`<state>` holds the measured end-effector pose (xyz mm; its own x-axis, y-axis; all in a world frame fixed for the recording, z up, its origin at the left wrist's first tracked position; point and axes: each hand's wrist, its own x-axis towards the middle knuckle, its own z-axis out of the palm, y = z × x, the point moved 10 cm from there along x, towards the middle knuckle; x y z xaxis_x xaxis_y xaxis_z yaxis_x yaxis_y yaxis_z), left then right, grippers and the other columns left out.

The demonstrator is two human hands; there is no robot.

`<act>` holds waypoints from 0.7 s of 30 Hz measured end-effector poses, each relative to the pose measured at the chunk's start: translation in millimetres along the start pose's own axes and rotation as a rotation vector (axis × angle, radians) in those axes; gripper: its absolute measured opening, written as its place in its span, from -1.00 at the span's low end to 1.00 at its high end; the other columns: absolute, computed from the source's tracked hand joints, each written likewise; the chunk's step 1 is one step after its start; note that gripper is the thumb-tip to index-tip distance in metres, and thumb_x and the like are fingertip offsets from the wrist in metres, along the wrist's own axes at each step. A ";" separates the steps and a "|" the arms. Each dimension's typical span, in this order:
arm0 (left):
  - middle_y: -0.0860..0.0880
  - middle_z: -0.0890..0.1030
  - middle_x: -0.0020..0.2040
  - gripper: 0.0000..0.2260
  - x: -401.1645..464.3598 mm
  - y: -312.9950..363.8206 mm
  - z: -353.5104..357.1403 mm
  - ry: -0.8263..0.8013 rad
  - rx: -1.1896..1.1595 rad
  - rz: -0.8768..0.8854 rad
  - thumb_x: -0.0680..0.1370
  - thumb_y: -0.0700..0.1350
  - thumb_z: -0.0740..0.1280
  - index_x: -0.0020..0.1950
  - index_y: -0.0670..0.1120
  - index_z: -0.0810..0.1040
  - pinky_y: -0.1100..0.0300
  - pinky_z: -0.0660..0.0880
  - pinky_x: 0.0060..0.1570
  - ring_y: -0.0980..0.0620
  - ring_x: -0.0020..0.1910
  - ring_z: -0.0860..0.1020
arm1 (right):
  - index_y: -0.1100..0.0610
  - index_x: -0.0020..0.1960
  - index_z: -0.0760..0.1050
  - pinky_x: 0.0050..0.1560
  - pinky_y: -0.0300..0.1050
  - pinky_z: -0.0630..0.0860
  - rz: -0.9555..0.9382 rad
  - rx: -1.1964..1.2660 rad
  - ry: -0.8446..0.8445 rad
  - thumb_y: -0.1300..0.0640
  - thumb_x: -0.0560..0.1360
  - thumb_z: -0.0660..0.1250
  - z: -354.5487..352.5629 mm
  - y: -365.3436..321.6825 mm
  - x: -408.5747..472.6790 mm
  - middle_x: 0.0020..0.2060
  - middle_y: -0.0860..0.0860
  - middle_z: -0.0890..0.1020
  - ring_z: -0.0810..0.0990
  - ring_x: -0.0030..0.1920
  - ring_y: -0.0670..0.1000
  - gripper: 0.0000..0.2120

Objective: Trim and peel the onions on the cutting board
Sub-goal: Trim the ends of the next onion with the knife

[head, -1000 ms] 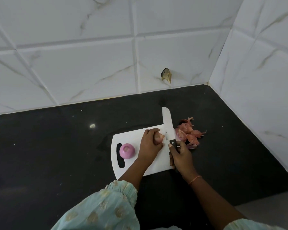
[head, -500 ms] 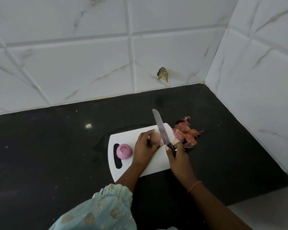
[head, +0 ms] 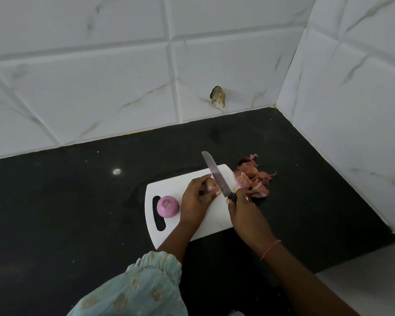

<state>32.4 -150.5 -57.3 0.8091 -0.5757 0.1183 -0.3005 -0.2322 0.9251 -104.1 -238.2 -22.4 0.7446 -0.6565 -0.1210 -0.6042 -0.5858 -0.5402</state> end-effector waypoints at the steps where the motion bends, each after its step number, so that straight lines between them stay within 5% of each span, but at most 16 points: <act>1: 0.14 0.58 0.12 -0.61 0.3 -0.8 0.0 -0.002 -0.015 -0.004 0.45 -0.11 0.52 0.24 0.06 0.54 0.29 0.54 0.08 0.16 0.08 0.55 | 0.12 0.29 0.25 -0.13 0.08 0.56 0.001 -0.026 0.000 -0.02 0.65 0.08 0.0 -2.1 0.8 -0.09 0.09 0.61 0.61 -0.11 0.07 -0.70; 11: 0.10 0.56 0.10 -0.60 -0.2 8.2 0.2 0.001 0.013 0.062 0.41 -0.15 0.55 0.20 0.01 0.55 0.48 0.43 0.02 0.19 0.07 0.52 | 0.11 0.37 0.22 -0.11 -0.05 0.54 0.036 -0.248 -0.063 0.02 0.66 0.03 5.7 -8.9 4.5 -0.02 0.06 0.62 0.63 -0.03 0.05 -0.68; 17: 0.08 0.54 0.11 -0.61 -2.9 16.1 6.4 -0.040 0.063 0.120 0.41 -0.19 0.54 0.20 -0.03 0.55 0.46 0.42 0.05 0.19 0.09 0.50 | 0.15 0.30 0.26 -0.06 0.01 0.53 0.033 -0.281 -0.109 0.16 0.63 0.03 5.0 -13.0 21.9 0.03 0.11 0.63 0.62 0.03 0.10 -0.74; 21: 0.12 0.52 0.09 -0.61 -2.7 15.1 6.2 -0.046 0.036 0.100 0.39 -0.14 0.57 0.17 -0.01 0.56 0.40 0.49 0.03 0.16 0.07 0.52 | 0.13 0.33 0.25 -0.06 0.02 0.56 0.067 -0.199 -0.177 0.06 0.65 0.05 8.7 2.4 11.7 -0.02 0.09 0.60 0.61 -0.04 0.07 -0.71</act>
<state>22.6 -157.3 -45.9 0.7505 -0.6323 0.1923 -0.3975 -0.1994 0.8957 -94.4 -243.1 -32.4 0.7288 -0.6135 -0.3039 -0.6843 -0.6376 -0.3539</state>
